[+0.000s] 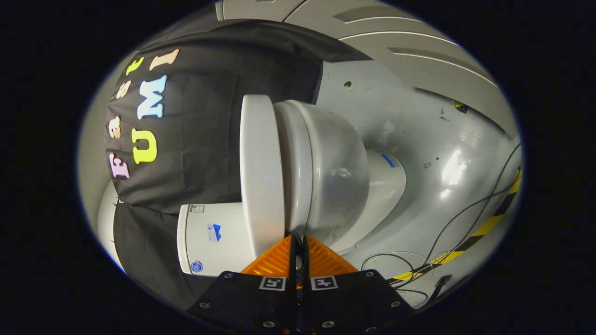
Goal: Open the toilet lid.
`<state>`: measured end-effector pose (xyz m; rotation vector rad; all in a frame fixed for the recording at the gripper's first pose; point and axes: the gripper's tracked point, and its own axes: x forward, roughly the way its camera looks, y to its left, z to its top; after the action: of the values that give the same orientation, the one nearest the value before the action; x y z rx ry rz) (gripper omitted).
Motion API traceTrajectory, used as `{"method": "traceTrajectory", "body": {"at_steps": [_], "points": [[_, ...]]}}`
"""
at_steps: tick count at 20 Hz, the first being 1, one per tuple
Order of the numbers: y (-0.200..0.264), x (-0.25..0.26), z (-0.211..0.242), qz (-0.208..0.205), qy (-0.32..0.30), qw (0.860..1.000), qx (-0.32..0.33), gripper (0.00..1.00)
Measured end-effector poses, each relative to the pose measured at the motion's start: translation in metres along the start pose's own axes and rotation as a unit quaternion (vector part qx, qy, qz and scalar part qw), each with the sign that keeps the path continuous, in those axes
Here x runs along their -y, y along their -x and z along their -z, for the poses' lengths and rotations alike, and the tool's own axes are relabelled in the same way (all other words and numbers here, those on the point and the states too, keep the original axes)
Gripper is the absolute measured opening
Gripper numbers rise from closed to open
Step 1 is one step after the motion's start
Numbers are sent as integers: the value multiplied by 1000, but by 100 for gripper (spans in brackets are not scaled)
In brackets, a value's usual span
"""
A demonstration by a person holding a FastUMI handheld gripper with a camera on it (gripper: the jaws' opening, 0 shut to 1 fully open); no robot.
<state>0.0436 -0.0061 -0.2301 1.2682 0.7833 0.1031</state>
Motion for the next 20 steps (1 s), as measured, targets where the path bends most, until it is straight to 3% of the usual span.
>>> {"method": "traceTrajectory", "body": {"at_steps": [2, 9, 13, 16, 20], "points": [[0, -3, 1, 8, 19, 1000, 7, 0], [7, -22, 1, 69, 105, 991, 47, 0], [12, -39, 4, 110, 162, 979, 65, 0], [23, -59, 4, 117, 195, 970, 85, 0], [30, -87, 12, 142, 255, 949, 117, 0]]}}
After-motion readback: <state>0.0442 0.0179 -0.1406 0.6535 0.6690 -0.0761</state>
